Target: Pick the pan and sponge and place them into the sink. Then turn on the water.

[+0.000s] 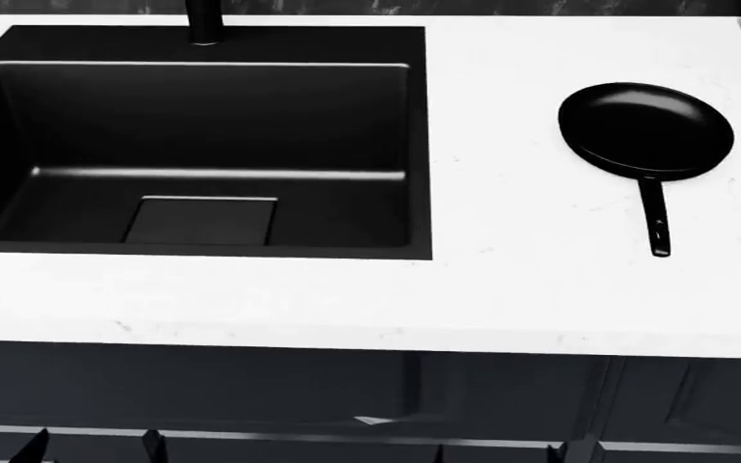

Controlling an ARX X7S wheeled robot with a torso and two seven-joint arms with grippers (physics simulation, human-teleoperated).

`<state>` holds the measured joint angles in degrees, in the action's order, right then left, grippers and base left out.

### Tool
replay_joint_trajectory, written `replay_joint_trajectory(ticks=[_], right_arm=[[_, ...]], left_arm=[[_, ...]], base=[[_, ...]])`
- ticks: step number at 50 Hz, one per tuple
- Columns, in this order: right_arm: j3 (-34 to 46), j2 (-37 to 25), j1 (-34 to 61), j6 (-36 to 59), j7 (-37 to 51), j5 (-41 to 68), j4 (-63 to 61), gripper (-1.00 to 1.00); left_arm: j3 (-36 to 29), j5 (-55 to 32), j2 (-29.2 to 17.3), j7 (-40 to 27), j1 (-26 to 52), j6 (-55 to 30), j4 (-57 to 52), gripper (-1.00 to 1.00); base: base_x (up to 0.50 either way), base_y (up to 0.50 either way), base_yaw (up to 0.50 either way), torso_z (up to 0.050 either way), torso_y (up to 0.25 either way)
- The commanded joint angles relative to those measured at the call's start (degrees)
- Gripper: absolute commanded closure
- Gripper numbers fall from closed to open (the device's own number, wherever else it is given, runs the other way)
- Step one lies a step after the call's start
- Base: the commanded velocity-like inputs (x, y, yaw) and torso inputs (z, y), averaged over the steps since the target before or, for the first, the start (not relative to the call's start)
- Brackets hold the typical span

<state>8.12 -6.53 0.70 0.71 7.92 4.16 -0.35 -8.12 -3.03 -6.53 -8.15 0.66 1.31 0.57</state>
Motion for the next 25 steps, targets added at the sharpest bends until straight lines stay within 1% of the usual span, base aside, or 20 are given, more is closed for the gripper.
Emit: replay_joint_trajectory(ticks=[1, 4, 5, 6, 8, 9, 10, 11, 13, 14, 15, 17, 18, 20, 21, 23, 24, 25], right_arm=[[1.2, -0.5, 0.8, 1.2, 0.4, 0.3, 0.1, -1.0], [0.4, -0.5, 1.2, 1.6, 0.8, 1.5, -1.1, -1.0], [0.1, -0.8, 1.8, 2.8, 1.5, 1.1, -2.2, -1.0], [-0.3, -1.1, 2.2, 4.0, 1.5, 1.6, -3.3, -1.0], [-0.8, -2.0, 2.7, 6.7, 1.8, 1.8, -6.3, -1.0], [-0.8, -3.0, 3.1, 9.7, 2.2, 1.1, -8.8, -1.0], [-1.0, -3.7, 3.9, 13.6, 1.7, 1.9, -10.8, -1.0], [-1.5, -3.7, 3.9, 13.8, 1.3, 3.0, -11.7, -1.0], [-3.1, -5.2, 4.7, 17.9, 1.0, 5.3, -17.8, -1.0], [-3.5, -5.5, 5.0, 19.2, 0.7, 6.2, -19.2, -1.0], [-4.1, -6.2, 5.6, 21.7, 0.7, 7.2, -21.9, -1.0], [-5.6, -7.6, 7.2, 27.5, 1.2, 8.9, -27.1, -1.0], [-6.1, -7.8, 7.5, 28.4, 1.2, 9.4, -28.0, -1.0], [-7.8, -10.4, 10.3, 37.5, 1.4, 11.8, -33.7, -1.0], [-9.1, -10.6, 10.9, 38.8, 1.5, 12.9, -34.8, -1.0], [-12.5, -12.3, 13.7, 45.0, 2.2, 15.7, -38.6, -1.0], [-13.4, -12.8, 14.5, 46.7, 2.4, 16.5, -39.6, -1.0], [-14.1, -14.1, 16.2, 50.1, 2.5, 17.3, -41.1, -1.0]], left_arm=[[-1.2, 0.6, -0.3, -1.3, 0.4, -0.3, -0.4, -1.0], [-1.4, 1.6, -0.5, -2.5, 0.6, -2.3, -1.5, -1.0], [-0.7, -0.4, -0.2, -2.1, 0.6, -4.3, -3.4, -1.0], [-1.0, -0.1, -0.5, -2.1, 0.8, -5.8, -4.5, -1.0], [-1.3, -0.6, -1.0, -1.7, 1.0, -7.5, -7.4, -1.0], [-0.9, -1.9, -1.0, -1.1, 1.2, -7.6, -9.0, -1.0], [-0.8, -1.5, -1.2, -1.7, 1.9, -10.1, -10.7, -1.0], [-0.9, -1.4, -1.5, -1.7, 2.1, -10.7, -11.2, -1.0], [0.3, -4.3, -1.5, -1.3, 4.0, -17.0, -14.9, -1.0], [0.6, -4.6, -2.1, -1.2, 4.1, -18.1, -16.2, -1.0], [0.8, -5.6, -2.5, -0.9, 4.9, -21.1, -18.3, -1.0], [1.8, -6.9, -2.9, -2.4, 7.3, -30.5, -22.8, -1.0], [2.1, -7.6, -3.0, -2.1, 7.6, -31.1, -23.8, -1.0], [3.9, -10.0, -4.3, -1.6, 10.0, -36.4, -28.4, -1.0], [4.1, -10.4, -4.7, -1.5, 10.5, -37.6, -29.5, -1.0], [4.8, -12.1, -5.5, -1.5, 13.5, -43.2, -32.3, -1.0], [4.3, -11.3, -6.6, -1.5, 14.1, -43.6, -32.7, -1.0], [4.2, -11.6, -6.8, -1.6, 15.7, -45.7, -32.8, -1.0]], base=[[0.0, 0.0, 0.0, 0.0, 0.0], [0.0, 0.0, 0.0, 0.0, 0.0], [0.0, 0.0, 0.0, 0.0, 0.0], [0.0, 0.0, 0.0, 0.0, 0.0], [0.0, 0.0, 0.0, 0.0, 0.0], [0.0, 0.0, 0.0, 0.0, 0.0], [0.0, 0.0, 0.0, 0.0, 0.0], [0.0, 0.0, 0.0, 0.0, 0.0], [0.0, 0.0, 0.0, 0.0, 0.0], [0.0, 0.0, 0.0, 0.0, 0.0], [0.0, 0.0, 0.0, 0.0, 0.0], [0.0, 0.0, 0.0, 0.0, 0.0], [0.0, 0.0, 0.0, 0.0, 0.0], [0.0, 0.0, 0.0, 0.0, 0.0], [0.0, 0.0, 0.0, 0.0, 0.0], [0.0, 0.0, 0.0, 0.0, 0.0], [0.0, 0.0, 0.0, 0.0, 0.0], [0.0, 0.0, 0.0, 0.0, 0.0]])
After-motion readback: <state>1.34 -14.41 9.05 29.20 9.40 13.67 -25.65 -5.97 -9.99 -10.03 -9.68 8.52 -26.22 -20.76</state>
